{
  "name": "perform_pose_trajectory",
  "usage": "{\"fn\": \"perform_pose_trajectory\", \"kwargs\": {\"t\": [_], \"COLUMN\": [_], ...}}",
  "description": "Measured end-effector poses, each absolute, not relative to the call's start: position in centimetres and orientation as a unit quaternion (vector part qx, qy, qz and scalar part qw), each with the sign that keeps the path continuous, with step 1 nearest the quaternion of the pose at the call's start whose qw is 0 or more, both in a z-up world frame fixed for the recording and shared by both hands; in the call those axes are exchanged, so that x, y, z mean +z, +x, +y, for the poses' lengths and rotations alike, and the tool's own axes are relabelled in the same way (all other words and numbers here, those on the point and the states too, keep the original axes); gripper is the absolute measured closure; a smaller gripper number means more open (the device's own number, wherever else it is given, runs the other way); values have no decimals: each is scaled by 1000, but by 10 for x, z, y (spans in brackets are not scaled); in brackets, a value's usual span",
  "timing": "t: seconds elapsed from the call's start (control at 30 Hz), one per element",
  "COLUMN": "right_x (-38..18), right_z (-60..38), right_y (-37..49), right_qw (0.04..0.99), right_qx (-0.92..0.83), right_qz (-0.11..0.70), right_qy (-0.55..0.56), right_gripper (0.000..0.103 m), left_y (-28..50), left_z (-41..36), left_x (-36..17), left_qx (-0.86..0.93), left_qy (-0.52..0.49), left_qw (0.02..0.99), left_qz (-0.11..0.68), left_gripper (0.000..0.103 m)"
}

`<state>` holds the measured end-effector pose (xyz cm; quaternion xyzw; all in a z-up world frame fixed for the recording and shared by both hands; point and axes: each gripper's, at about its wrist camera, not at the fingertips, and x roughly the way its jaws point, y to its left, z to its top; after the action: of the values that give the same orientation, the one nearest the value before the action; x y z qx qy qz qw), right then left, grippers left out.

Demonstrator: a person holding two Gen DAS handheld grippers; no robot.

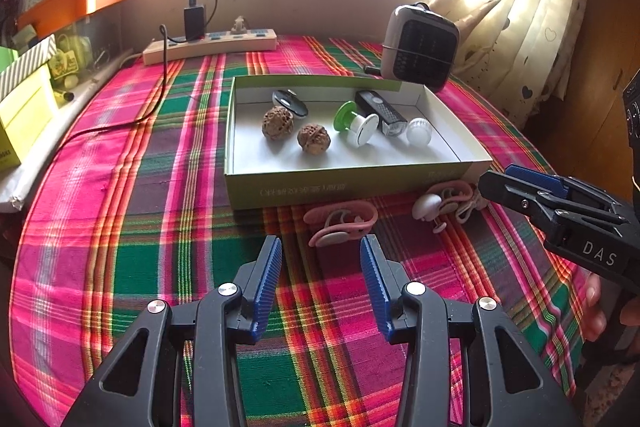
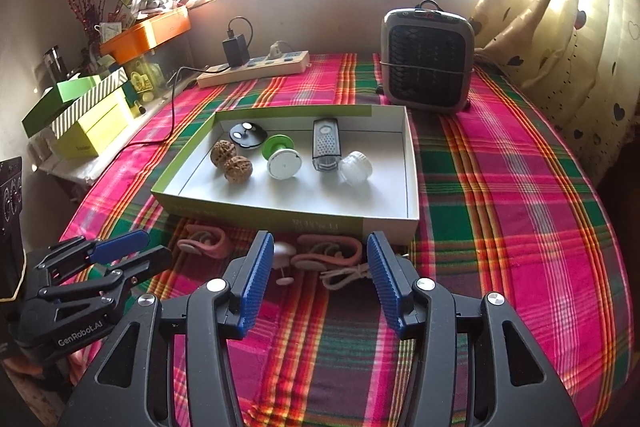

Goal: Organize objects
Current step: 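Withdraw both open grippers back from the tray, then grasp the white USB cable plug with the right gripper while the left approaches the pink ear hook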

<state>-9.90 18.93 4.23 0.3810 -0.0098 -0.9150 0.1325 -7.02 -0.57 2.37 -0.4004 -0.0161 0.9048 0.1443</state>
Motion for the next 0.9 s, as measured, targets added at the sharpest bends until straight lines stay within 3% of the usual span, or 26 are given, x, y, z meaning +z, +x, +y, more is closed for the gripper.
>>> {"fn": "perform_pose_trajectory", "kwargs": {"t": [0.9], "right_x": [14], "right_z": [238], "right_y": [-122], "right_qw": [65], "right_qx": [-905], "right_qz": [-34], "right_qy": [420], "right_gripper": [53], "left_y": [-101], "left_z": [16], "left_x": [11], "left_qx": [893], "left_qy": [-428], "left_qw": [138], "left_qz": [20], "left_gripper": [61]}}
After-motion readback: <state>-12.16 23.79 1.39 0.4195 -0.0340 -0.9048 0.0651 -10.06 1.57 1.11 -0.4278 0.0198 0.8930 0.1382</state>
